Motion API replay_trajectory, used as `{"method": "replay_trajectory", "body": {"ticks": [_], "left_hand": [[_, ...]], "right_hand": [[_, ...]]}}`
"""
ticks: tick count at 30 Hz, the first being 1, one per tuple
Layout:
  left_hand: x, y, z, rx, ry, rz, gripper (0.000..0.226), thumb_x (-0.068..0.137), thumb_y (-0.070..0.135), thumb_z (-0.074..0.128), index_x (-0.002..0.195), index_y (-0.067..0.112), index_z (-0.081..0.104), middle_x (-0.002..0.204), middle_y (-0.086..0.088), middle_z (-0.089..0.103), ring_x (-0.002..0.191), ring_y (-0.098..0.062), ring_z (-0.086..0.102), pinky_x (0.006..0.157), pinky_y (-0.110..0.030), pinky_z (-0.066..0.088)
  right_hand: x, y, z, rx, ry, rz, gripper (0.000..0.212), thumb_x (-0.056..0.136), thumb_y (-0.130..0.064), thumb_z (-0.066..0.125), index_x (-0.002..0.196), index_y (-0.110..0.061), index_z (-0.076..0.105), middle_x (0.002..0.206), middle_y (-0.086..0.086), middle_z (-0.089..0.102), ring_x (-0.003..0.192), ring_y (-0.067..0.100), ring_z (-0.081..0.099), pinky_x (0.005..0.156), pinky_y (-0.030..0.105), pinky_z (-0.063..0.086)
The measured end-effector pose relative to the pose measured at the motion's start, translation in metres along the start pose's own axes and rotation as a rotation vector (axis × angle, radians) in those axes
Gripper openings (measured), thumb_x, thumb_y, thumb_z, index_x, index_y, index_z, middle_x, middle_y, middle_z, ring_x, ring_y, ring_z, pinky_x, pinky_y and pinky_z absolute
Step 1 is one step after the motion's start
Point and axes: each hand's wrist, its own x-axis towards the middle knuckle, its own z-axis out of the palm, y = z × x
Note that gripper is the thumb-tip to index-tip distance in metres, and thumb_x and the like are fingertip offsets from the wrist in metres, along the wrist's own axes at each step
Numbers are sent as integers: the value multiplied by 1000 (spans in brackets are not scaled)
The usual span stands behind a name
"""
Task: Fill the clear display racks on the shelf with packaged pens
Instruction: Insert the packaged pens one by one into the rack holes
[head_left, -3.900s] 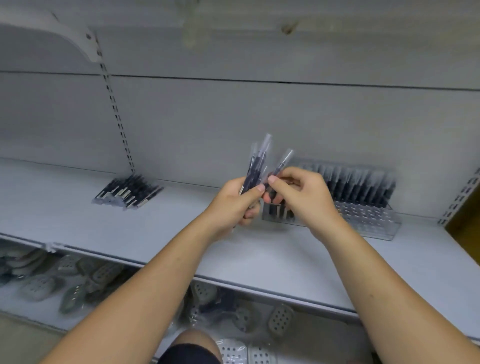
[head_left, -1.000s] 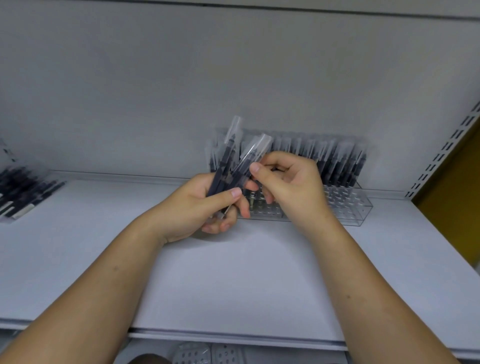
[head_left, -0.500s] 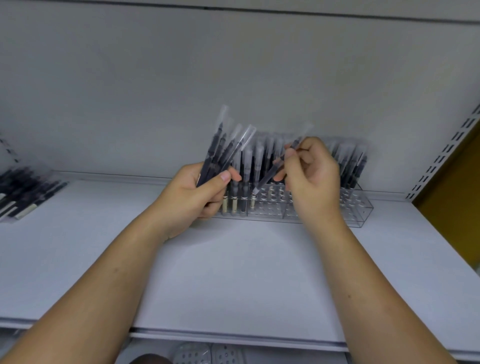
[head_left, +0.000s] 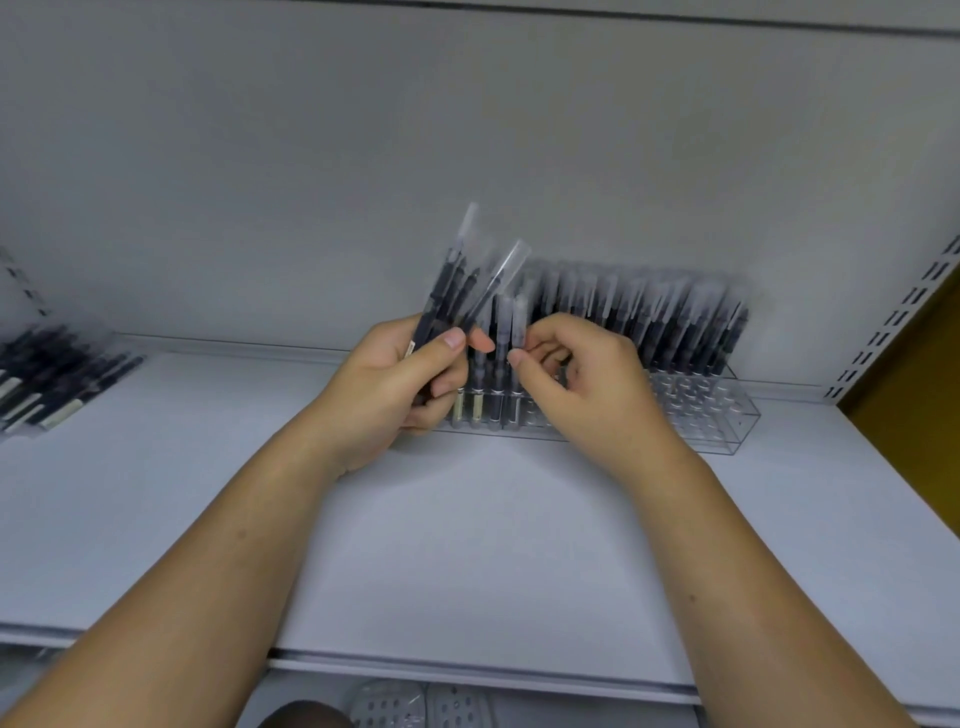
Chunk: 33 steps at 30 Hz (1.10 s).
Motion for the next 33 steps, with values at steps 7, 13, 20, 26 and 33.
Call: {"method": "replay_trajectory", "body": {"ticks": [7, 13, 20, 26, 33], "left_hand": [[1, -3, 1, 24, -8, 4, 26, 109, 24, 44, 110, 15, 68, 70, -3, 42, 46, -13, 23, 47, -22, 25], [1, -2, 3, 75, -3, 1, 29, 105, 29, 46, 114, 12, 68, 70, -1, 50, 44, -15, 26, 48, -23, 28], [-1, -5, 2, 92, -41, -11, 27, 106, 27, 54, 120, 11, 71, 75, -4, 52, 49, -15, 30, 50, -26, 29], [0, -8, 3, 89, -60, -25, 28, 105, 22, 57, 123, 5, 69, 77, -5, 55, 50, -14, 29, 51, -28, 24], [-1, -8, 2, 133, -90, -16, 30, 105, 32, 52, 108, 8, 72, 83, -36, 57, 54, -22, 33, 51, -26, 29]], "right_hand": [[0, 2, -5, 40, 38, 36, 10, 90, -19, 77, 95, -14, 70, 83, -5, 69, 76, 15, 64, 71, 27, 54], [1, -5, -9, 268, 128, 64, 9, 93, -10, 73, 102, -13, 74, 89, 2, 71, 76, 23, 60, 63, 27, 47], [1, -15, -14, 488, 102, 57, 11, 89, -14, 74, 98, -17, 75, 87, 4, 73, 76, 18, 63, 69, 24, 53], [1, -17, -11, 534, 67, 85, 9, 92, 0, 73, 95, -8, 76, 79, -7, 73, 63, 1, 61, 60, 13, 46], [4, -20, -14, 602, 173, 157, 11, 97, -12, 66, 86, -11, 62, 74, -3, 73, 55, 11, 61, 48, 22, 39]]}}
